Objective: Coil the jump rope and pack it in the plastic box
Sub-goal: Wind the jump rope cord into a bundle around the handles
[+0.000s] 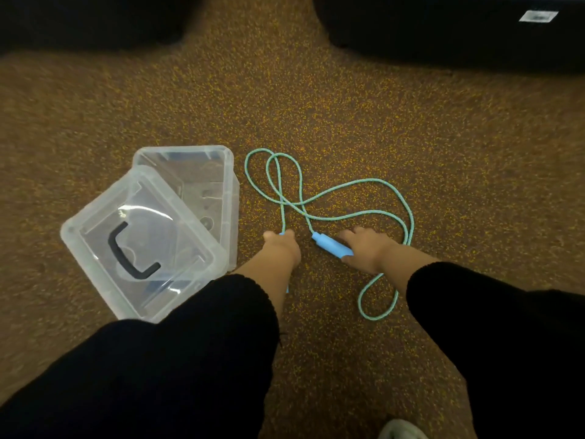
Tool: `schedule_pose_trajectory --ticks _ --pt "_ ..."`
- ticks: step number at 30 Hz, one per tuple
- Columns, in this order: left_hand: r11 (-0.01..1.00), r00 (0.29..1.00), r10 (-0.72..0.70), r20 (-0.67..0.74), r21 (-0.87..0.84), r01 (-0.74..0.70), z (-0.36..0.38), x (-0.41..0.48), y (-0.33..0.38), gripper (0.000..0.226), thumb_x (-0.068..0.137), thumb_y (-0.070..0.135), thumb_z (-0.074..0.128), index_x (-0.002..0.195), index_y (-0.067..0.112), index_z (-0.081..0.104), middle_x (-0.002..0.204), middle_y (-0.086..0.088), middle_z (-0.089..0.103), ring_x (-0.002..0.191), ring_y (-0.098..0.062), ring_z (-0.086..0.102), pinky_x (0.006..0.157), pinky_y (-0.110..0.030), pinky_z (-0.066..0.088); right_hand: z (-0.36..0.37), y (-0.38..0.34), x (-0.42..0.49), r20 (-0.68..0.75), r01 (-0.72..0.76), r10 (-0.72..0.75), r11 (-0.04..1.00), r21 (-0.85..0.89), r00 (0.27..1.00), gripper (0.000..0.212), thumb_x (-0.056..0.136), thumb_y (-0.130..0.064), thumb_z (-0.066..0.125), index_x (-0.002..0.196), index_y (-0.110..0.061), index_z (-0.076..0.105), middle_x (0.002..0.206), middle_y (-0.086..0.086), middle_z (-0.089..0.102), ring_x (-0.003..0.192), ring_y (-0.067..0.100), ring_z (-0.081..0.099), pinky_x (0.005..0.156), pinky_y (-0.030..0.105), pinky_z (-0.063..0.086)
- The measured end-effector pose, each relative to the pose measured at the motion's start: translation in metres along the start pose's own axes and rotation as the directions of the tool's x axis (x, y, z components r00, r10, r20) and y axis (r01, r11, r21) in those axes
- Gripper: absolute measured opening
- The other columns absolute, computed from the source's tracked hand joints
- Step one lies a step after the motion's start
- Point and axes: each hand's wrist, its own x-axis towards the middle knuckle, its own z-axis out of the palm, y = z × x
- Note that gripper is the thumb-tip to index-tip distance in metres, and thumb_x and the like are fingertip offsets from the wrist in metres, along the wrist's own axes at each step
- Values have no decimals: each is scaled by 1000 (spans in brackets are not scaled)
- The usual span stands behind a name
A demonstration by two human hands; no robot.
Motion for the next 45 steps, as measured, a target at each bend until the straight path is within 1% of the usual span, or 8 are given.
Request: schedule_pose_trajectory --ticks 7,12,16,21,26,32,39,45 --pt "987 992 125 -17 -104 -126 -49 -57 -9 49 94 6 40 140 17 29 143 -17 25 125 -40 40 104 -46 38 -32 -29 -53 49 25 -27 999 48 998 62 93 -34 51 146 -15 25 142 14 37 129 34 41 101 42 38" --pt "950 981 191 -20 -249 -190 -71 -113 -9 48 90 3 48 136 8 36 135 -21 48 114 -35 53 96 -42 43 -65 -33 -89 -43 2 0 999 49 999 58 93 -31 50 142 -9 30 140 18 44 126 35 45 99 41 43" --pt "891 989 146 18 -437 -123 -78 -144 -13 76 82 -2 58 141 4 10 132 -27 41 113 -40 54 93 -48 48 -77 -37 -114 -106 -5 16 994 107 994 59 92 -31 53 144 -17 30 141 15 45 126 34 46 98 38 42" --pt "771 971 217 100 -628 -108 -87 -194 -23 11 83 -8 51 90 0 50 99 -18 48 91 -29 47 82 -40 42 -78 -42 -159 -148 26 1 984 176 989 57 92 -21 52 145 -18 29 137 15 49 121 33 50 92 36 44" --pt "610 819 540 194 -761 -221 -103 -253 -28 23 88 -11 45 89 9 56 74 0 54 71 -13 53 76 -26 42 -84 -56 -202 -291 169 -95 956 241 952 66 81 -13 66 139 -18 36 125 13 57 109 30 57 77 29 44" --pt "421 718 695 41 -833 -360 -115 -320 -45 25 99 25 42 105 10 61 76 3 57 76 -14 60 72 -27 51 -93 -74 -252 -495 374 -173 862 342 851 26 88 -21 61 113 -13 60 115 9 64 100 21 57 74 23 36" --pt "40 608 773 -179 -943 -329 -103 -370 -65 32 98 28 40 113 7 58 97 -5 67 82 -17 69 75 -30 56 -87 -95 -298 -575 411 -124 819 401 809 28 93 -9 45 116 -3 59 118 16 62 109 31 57 93 39 45" --pt "-183 432 822 -369 -892 -414 -107 -397 -78 37 93 5 44 130 8 49 131 -9 59 115 -24 60 98 -39 46 -75 -109 -322 -607 471 -92 726 502 789 30 97 -26 44 103 -4 63 86 3 61 70 12 51 63 27 42"
